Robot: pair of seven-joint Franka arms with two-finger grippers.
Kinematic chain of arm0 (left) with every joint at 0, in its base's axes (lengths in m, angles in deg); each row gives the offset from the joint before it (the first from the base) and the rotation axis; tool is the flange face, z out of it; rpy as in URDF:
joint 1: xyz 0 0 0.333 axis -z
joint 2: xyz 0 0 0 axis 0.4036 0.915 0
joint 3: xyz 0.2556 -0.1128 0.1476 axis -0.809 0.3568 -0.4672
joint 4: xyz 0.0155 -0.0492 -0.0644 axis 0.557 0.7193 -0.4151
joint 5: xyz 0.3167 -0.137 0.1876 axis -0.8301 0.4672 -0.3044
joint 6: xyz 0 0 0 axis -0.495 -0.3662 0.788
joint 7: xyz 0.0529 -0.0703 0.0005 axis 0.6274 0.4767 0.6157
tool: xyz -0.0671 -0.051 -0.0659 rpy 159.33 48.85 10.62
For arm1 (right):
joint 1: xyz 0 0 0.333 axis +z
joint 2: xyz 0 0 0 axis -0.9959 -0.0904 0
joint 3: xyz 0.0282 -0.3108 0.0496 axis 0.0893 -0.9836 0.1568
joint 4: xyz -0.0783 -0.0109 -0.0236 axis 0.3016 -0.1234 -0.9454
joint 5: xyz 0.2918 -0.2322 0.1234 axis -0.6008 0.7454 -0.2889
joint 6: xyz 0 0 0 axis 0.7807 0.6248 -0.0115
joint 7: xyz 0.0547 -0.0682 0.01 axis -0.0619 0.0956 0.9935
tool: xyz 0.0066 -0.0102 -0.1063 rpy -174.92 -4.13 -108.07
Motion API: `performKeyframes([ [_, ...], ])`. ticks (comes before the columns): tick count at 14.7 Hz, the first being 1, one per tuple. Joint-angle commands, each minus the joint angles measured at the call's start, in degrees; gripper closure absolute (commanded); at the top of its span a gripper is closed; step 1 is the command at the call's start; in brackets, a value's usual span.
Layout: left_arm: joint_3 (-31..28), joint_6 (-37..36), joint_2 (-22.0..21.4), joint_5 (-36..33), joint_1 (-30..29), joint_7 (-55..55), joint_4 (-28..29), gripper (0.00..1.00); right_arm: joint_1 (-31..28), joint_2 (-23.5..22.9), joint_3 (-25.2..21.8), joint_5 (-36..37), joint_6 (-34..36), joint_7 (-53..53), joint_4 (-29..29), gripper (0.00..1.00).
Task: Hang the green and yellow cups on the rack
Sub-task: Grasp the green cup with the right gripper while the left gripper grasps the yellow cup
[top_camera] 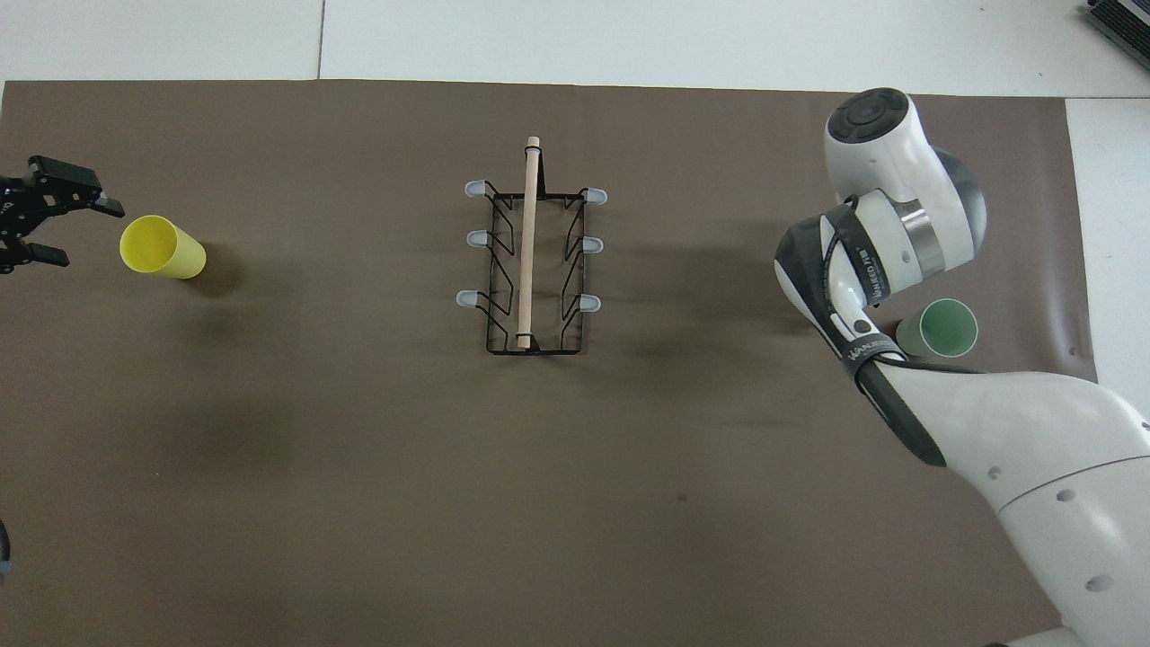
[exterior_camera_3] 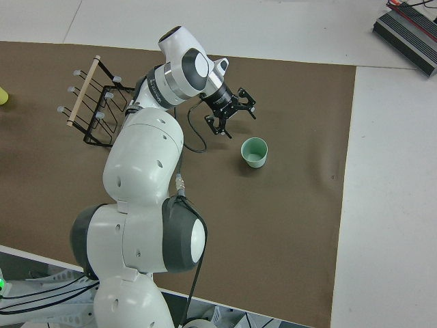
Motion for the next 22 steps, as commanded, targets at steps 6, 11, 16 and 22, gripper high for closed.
performKeyframes([
  [6,0.09,12.78,7.83,11.73,-4.76,20.85,-1.34,0.00,2.89,8.24,3.49,20.07,-1.32,10.35,20.50,0.00],
  [11,0.18,14.22,9.85,17.88,-8.18,28.89,1.57,0.00,2.98,10.09,4.11,28.68,-3.33,12.81,27.61,0.00],
  [16,-0.34,8.70,6.96,19.82,-8.19,29.33,10.08,0.00,3.94,6.93,4.02,38.15,-2.91,12.11,29.47,0.00],
  [22,-0.35,7.72,5.90,21.04,-8.00,45.41,11.77,0.00,2.19,7.01,3.93,42.67,-2.46,10.62,30.62,0.00],
])
